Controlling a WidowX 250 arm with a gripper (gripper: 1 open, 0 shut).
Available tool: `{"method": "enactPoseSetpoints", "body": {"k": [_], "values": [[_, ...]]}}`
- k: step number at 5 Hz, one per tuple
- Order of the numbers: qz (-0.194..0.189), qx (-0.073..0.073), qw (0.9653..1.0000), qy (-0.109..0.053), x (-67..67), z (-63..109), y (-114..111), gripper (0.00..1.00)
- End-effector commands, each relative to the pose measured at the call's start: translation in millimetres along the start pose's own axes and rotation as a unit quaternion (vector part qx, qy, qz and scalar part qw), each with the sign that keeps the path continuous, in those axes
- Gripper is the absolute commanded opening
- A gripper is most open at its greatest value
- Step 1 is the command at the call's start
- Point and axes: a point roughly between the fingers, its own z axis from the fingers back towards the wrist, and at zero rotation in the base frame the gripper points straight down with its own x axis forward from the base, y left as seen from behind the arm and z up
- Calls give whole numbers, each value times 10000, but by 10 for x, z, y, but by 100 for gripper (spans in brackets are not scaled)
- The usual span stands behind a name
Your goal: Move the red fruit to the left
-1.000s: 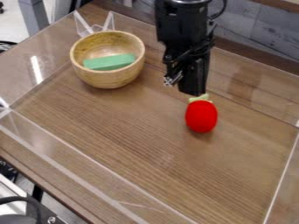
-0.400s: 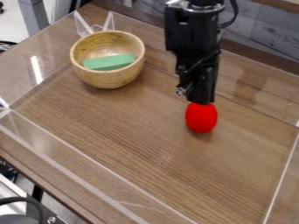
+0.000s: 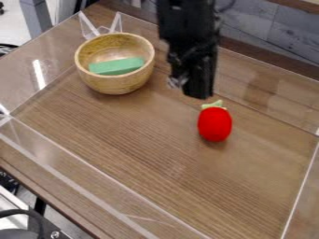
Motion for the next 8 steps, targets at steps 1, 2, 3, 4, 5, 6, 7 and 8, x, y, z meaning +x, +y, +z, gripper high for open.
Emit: {"method": "enactPoseSetpoints", "body": {"k": [1, 2, 3, 4, 5, 6, 7, 8], "values": [[-19, -258, 9997, 25, -48, 92, -14, 0], [-28, -211, 9998, 10, -73, -6, 3, 100], [188, -264, 9995, 40, -79, 5, 1, 0], [402, -309, 9987, 20, -118, -44, -33, 0], [483, -291, 9984, -12, -202, -229, -24, 100], [819, -386, 9959, 16, -53, -112, 24, 0], [1228, -442, 9914, 21, 166, -54, 51, 0], [1532, -471, 9870, 52, 68, -119, 7, 0]]}}
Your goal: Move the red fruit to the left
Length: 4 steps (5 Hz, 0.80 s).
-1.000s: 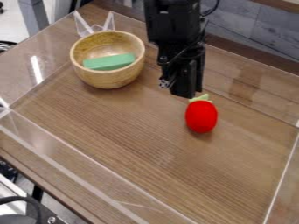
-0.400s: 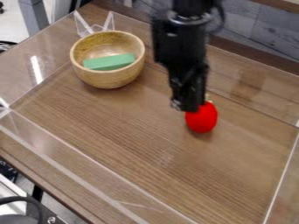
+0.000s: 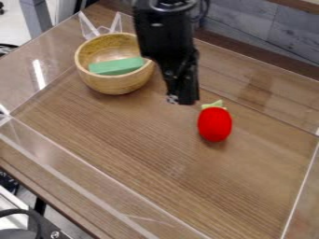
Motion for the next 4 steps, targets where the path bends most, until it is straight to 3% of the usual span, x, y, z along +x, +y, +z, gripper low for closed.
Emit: {"method": "enactPoseSetpoints", "body": {"k": [1, 2, 3, 4], "values": [[-400, -19, 9992, 50, -65, -38, 21, 100], [-818, 52, 9966, 38, -60, -105, 56, 100], [-1192, 110, 9928, 31, -41, -95, 79, 0], [-1307, 127, 9913, -12, -28, -172, 51, 100]]}}
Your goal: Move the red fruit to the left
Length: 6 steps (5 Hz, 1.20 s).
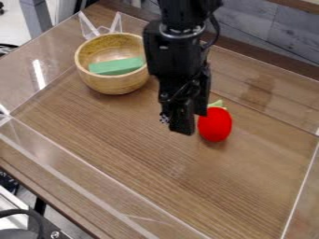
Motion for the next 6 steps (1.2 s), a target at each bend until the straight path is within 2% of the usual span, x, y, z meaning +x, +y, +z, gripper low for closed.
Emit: {"method": "enactPoseSetpoints", "body": {"k": [1, 2, 3, 4, 5, 6], "values": [[-164, -74, 9998, 60, 63, 128, -37, 0], [-56, -79, 9999, 80, 101, 43, -38, 0], [111, -107, 9998, 126, 249, 13, 3, 0], [641, -138, 9977, 166, 144, -63, -46, 100], [650, -143, 9976, 188, 9, -189, -169, 0], [339, -89, 9993, 143, -83, -344, -307, 0]]}}
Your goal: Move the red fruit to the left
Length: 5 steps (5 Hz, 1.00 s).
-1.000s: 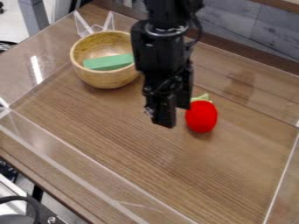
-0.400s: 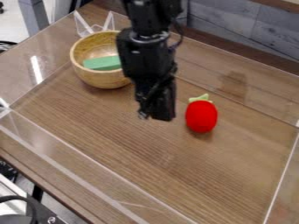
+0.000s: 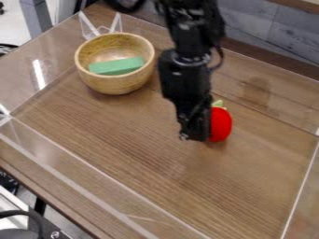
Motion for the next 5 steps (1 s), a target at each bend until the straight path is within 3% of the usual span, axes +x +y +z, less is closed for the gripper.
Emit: {"method": "enactPoseSetpoints", "body": {"k": [1, 3, 5], "values": [[-217, -220, 9995, 28, -113, -5, -152, 0], [-185, -245, 9995, 38, -85, 67, -238, 0], [-166, -257, 9995, 24, -126, 32, -306, 0]]}}
